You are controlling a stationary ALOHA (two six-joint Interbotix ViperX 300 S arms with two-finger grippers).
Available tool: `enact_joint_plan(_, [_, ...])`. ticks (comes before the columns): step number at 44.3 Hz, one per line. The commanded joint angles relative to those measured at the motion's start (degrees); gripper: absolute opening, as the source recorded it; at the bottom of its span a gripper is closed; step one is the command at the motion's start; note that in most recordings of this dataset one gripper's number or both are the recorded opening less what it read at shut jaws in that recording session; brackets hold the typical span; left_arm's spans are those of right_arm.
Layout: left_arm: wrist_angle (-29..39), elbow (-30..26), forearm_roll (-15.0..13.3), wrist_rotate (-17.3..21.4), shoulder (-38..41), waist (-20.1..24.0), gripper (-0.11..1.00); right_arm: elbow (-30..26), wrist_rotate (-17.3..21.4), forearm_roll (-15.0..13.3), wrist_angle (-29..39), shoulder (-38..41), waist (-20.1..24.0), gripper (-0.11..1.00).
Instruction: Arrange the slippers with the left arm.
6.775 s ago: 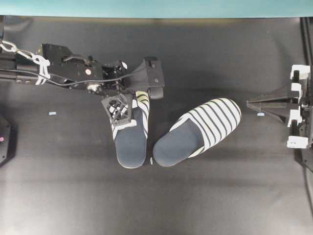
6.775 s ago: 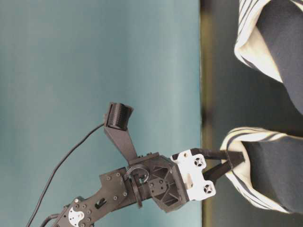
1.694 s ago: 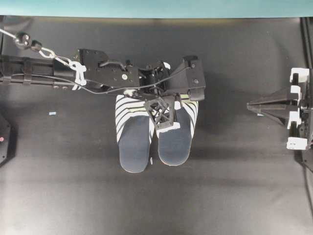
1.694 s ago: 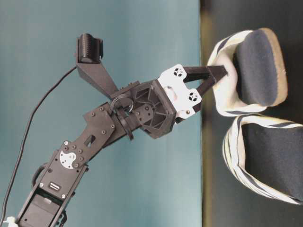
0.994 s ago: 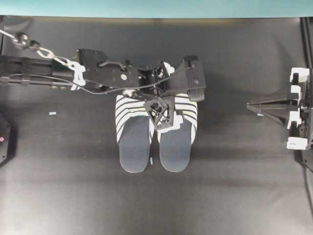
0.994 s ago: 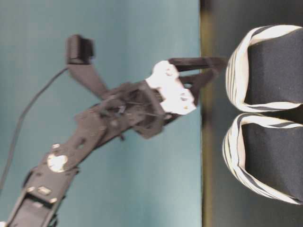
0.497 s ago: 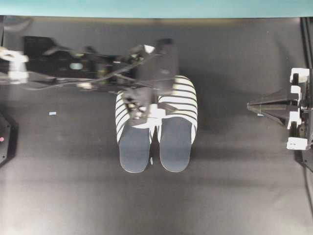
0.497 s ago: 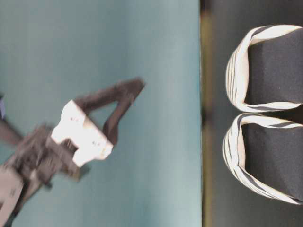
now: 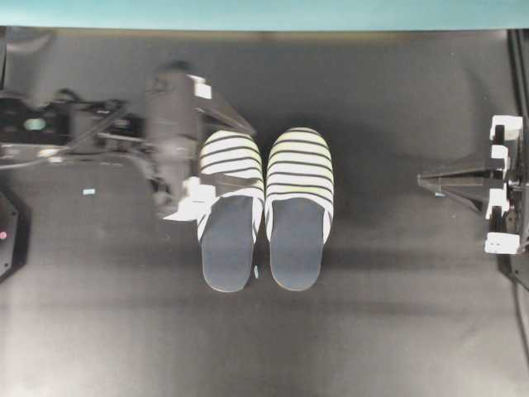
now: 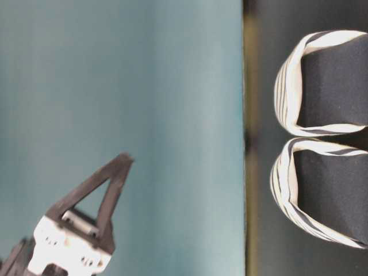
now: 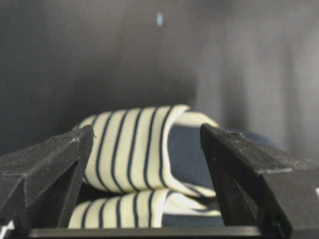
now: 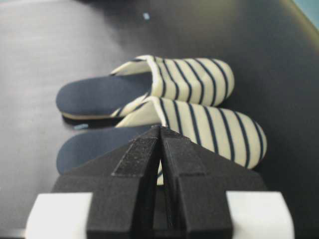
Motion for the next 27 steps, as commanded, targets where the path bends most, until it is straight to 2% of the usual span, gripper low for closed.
enact_joint_plan(1, [-2.3,1.1,0.0,-0.1,-2.8,0.0,0.83,-0.4,0.4,0.1,-0.7,0.3,0.5,0.00])
enact_joint_plan(10, [-2.3,3.4,0.0,-0.2,-4.9,-0.1,0.83,-0.4,0.4,0.1,-1.0,0.3,0.5,0.00])
enact_joint_plan(27, [-5.8,10.4,0.0,-1.5,-13.8,-0.1,0.83,-0.2,0.4,0.2,-1.0,0.3,0.5,0.00])
